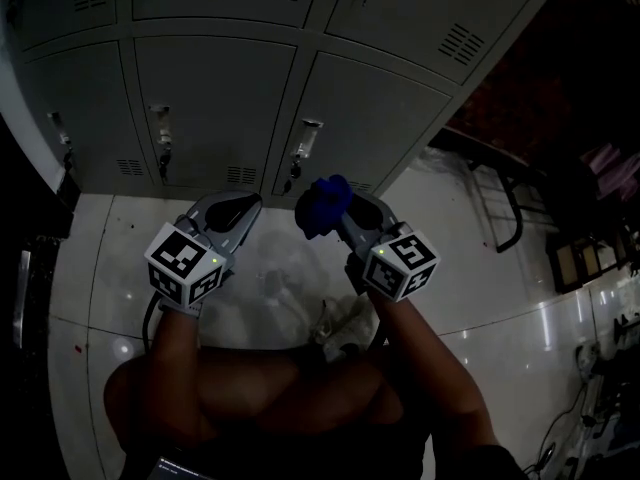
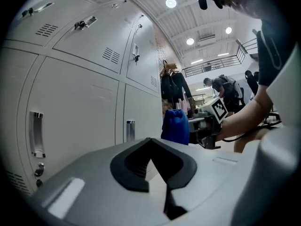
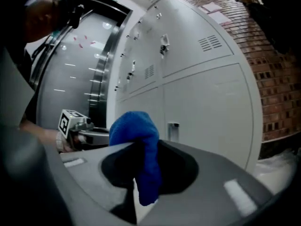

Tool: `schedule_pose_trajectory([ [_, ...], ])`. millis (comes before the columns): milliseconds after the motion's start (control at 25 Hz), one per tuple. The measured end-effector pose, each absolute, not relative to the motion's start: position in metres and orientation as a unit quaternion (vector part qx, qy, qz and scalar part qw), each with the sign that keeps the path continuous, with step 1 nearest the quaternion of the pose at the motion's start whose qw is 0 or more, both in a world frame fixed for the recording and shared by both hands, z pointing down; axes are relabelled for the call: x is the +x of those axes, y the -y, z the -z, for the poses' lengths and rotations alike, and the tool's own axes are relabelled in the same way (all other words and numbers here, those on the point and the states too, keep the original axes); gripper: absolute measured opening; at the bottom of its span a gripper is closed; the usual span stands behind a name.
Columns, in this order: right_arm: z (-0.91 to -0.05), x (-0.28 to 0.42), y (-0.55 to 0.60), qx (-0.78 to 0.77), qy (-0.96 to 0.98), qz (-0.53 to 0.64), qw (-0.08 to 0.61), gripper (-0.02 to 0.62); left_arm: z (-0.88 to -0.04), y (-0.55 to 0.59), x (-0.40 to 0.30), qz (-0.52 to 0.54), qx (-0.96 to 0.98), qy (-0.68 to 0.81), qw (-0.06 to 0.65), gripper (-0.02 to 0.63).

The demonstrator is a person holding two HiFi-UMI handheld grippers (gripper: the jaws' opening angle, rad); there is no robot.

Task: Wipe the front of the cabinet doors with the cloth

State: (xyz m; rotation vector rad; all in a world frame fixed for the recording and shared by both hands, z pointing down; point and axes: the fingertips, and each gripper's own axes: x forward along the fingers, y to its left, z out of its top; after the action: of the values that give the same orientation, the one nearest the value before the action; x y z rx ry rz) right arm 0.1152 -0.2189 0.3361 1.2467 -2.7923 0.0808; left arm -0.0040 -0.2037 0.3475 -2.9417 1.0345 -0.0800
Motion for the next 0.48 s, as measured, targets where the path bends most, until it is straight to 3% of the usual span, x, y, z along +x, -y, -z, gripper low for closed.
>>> schedule_pose_trajectory([
  [480,-0.334,0.080,0.176,0.312,0.950,-0.020,-0.008,0.077,-0.350,0.204,0.001,0.025,-0.943,-0.331,0.020,0.000],
])
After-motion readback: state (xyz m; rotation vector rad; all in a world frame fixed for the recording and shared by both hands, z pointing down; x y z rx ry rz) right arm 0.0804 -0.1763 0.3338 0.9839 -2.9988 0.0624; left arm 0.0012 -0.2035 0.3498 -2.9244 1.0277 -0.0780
